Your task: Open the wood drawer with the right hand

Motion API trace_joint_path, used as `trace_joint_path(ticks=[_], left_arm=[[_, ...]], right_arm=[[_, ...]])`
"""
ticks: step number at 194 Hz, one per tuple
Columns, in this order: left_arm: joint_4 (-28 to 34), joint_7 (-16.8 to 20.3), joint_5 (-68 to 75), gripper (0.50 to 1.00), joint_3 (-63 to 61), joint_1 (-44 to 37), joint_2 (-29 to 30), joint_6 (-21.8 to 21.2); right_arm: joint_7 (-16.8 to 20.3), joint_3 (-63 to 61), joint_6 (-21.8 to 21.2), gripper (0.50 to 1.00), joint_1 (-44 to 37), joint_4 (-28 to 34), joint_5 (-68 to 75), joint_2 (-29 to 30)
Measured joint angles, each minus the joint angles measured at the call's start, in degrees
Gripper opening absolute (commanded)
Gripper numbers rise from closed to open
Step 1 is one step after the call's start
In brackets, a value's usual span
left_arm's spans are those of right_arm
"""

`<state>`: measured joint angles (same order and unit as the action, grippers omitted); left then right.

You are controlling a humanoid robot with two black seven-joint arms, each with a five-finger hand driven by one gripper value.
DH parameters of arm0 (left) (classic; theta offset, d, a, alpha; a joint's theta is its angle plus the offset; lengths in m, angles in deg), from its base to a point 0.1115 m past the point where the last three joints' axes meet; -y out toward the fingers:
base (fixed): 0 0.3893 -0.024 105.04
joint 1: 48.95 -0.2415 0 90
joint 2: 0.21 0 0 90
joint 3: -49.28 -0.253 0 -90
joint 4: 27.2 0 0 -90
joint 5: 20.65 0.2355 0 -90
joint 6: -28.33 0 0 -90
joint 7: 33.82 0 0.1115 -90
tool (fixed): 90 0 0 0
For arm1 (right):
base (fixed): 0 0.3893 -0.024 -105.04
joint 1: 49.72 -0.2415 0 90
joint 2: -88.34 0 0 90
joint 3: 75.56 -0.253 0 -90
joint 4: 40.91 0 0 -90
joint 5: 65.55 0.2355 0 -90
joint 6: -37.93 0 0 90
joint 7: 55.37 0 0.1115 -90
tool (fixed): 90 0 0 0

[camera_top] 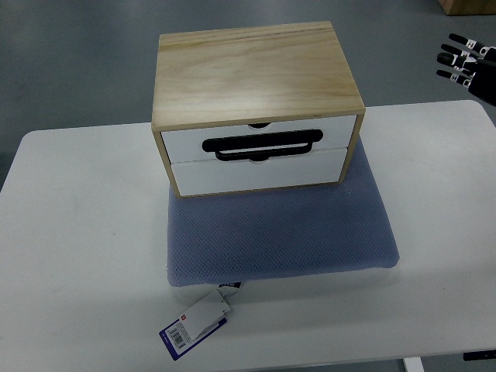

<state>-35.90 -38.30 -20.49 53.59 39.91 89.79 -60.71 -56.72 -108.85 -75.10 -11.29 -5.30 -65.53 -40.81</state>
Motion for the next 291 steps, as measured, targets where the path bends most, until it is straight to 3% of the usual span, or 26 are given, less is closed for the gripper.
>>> trace_joint_path(ticks=[56, 139, 200, 254, 291], left_arm=[[-0.01, 0.00, 0.02, 1.000, -0.05, 0.00, 0.00, 0.00], [0.00, 0.03, 0.02, 1.000, 0.00, -0.01, 0.00, 0.00], [0.00, 0.00, 0.02, 1.000, -0.03, -0.02, 0.00, 0.01], [0.00, 0.00, 0.02, 1.000, 0.00, 0.00, 0.00, 0.01], [0.00, 0.01, 0.01, 1.000, -0.01, 0.00, 0.00, 0.01]], right_arm=[[-9.23, -0.21, -2.37, 0.938, -1.87, 2.28, -11.92, -6.37], [-14.77, -0.24, -11.63, 0.938, -2.40, 19.82, -21.77, -14.52], [-15.18, -1.46, -11.98, 0.940, -3.05, 36.16, -25.73, -18.82], [-14.73, -2.13, -11.99, 0.938, -3.30, 49.39, -32.74, -18.64], [-10.93, -1.70, -11.99, 0.938, -3.50, 53.61, -42.22, -15.45]])
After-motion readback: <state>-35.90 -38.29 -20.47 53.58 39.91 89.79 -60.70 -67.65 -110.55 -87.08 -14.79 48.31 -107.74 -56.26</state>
